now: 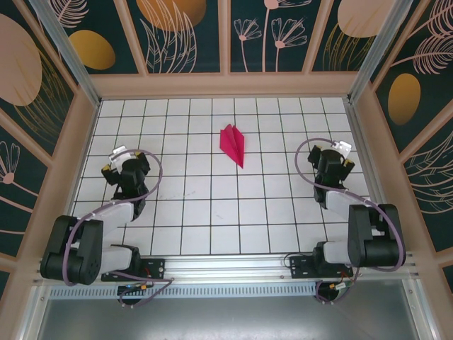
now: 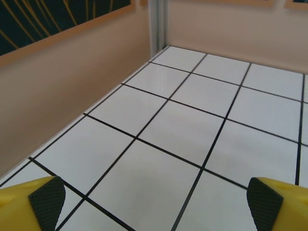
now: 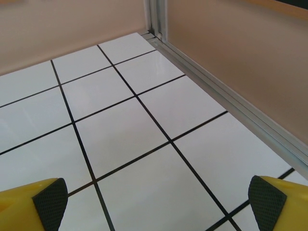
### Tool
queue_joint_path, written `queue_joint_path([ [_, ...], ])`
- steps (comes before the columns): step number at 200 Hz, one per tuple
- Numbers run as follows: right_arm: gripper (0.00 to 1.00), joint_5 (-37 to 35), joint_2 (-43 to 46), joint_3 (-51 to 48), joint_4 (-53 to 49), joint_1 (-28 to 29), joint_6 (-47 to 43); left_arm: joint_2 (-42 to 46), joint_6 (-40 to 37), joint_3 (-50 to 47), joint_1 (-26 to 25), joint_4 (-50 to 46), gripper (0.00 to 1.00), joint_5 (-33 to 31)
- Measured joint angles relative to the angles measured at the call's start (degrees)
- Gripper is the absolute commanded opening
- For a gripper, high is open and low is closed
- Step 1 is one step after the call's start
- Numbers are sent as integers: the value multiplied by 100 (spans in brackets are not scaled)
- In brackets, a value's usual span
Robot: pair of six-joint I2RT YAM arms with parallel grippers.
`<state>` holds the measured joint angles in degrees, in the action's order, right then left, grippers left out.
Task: Fold a paper plane with a square sheet of paper (pick it up from the middle)
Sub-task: Reset both arms
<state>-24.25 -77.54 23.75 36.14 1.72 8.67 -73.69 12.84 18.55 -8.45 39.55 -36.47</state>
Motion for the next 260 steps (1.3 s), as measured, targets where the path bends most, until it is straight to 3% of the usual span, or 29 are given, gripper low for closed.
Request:
queue_joint_path([
  [64, 99, 1086, -697, -437, 1725, -87, -531, -472, -533, -693, 638, 2293, 98, 1773],
  [103, 99, 1631, -824, -695, 2295, -186, -629, -1187, -619, -732, 772, 3226, 99, 2376],
  [141, 99, 1985, -1008, -1001, 2959, -249, -688, -1316, -686, -658, 772, 3246, 99, 2612],
  [260, 99, 2133, -1040, -1029, 3259, -249, -688, -1340, -732, -566, 772, 3254, 99, 2730],
])
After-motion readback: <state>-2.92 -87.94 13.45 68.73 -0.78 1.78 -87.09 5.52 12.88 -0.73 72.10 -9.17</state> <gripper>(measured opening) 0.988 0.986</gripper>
